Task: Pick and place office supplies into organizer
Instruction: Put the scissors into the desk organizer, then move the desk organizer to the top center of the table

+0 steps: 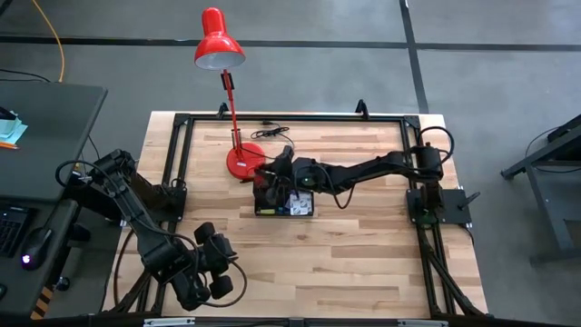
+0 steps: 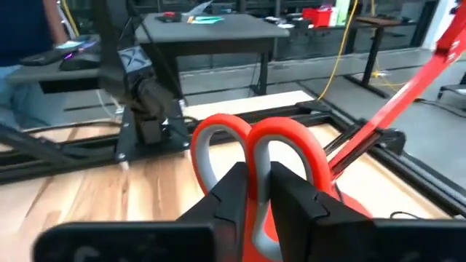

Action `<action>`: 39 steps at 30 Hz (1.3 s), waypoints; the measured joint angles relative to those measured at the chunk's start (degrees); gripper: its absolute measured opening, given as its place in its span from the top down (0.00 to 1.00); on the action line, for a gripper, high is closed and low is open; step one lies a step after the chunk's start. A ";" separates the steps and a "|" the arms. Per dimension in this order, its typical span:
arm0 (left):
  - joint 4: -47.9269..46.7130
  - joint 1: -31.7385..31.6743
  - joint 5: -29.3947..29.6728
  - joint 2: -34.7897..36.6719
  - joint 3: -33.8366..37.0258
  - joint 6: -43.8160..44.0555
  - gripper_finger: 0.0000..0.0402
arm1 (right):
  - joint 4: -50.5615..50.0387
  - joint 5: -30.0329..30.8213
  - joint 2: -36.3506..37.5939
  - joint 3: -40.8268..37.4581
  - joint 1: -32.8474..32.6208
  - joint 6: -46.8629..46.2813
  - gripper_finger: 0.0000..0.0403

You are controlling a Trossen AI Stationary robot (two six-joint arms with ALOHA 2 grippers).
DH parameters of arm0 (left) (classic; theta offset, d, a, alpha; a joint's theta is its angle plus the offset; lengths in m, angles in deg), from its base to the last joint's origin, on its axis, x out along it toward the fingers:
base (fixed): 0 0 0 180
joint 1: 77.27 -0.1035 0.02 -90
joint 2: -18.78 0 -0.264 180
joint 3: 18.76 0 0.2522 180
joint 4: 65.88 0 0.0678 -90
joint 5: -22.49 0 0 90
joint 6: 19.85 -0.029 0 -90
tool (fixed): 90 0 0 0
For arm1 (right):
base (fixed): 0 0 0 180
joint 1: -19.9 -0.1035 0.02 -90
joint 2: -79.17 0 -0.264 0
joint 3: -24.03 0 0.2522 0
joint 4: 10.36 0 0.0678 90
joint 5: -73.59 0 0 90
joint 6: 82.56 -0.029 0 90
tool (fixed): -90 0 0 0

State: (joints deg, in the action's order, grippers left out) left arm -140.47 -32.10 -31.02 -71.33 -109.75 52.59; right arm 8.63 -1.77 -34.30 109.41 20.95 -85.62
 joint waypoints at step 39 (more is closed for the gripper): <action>-5.32 2.18 -1.29 -0.04 0.00 1.36 0.91 | -43.08 -5.40 3.17 14.67 -0.51 -13.23 0.53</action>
State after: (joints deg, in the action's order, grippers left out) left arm -145.79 -29.92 -32.32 -71.37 -109.75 53.95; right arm -34.45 -7.18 -31.13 124.07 20.43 -98.85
